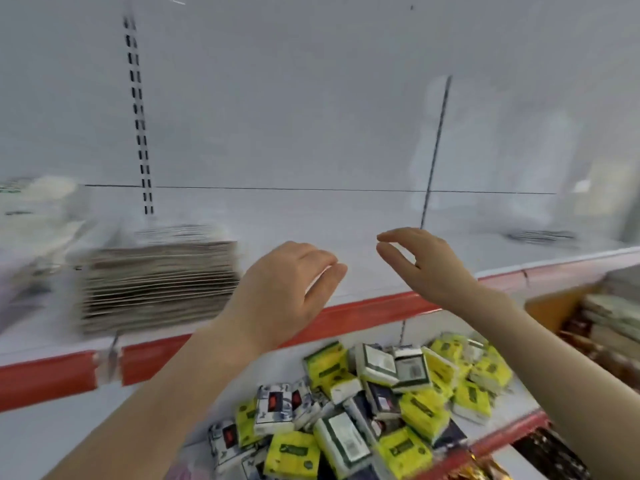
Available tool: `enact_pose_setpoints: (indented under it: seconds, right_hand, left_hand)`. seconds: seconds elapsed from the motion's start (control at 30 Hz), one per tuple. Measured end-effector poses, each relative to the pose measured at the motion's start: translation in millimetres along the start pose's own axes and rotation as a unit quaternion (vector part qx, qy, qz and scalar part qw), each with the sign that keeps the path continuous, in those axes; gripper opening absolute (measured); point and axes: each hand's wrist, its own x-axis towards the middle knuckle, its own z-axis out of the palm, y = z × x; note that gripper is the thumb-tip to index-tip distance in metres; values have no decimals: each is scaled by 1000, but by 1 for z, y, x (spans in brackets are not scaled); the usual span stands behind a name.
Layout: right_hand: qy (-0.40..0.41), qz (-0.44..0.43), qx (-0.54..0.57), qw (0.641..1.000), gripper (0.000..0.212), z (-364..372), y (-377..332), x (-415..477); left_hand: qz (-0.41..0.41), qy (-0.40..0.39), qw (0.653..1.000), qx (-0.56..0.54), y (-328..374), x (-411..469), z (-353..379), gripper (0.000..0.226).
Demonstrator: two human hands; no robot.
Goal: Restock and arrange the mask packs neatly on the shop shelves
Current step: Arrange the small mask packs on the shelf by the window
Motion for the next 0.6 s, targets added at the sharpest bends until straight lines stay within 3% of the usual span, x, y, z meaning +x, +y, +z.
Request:
enact_pose_setpoints:
  seconds: [0.4, 0.6]
  right_hand:
    - [20, 237, -97, 966, 31, -159, 227, -115]
    - [32, 303, -123, 944, 31, -187, 301, -134]
  left_hand:
    - [76, -97, 987, -106, 156, 151, 192, 78]
    - [141, -153, 974, -89, 198, 221, 282, 63]
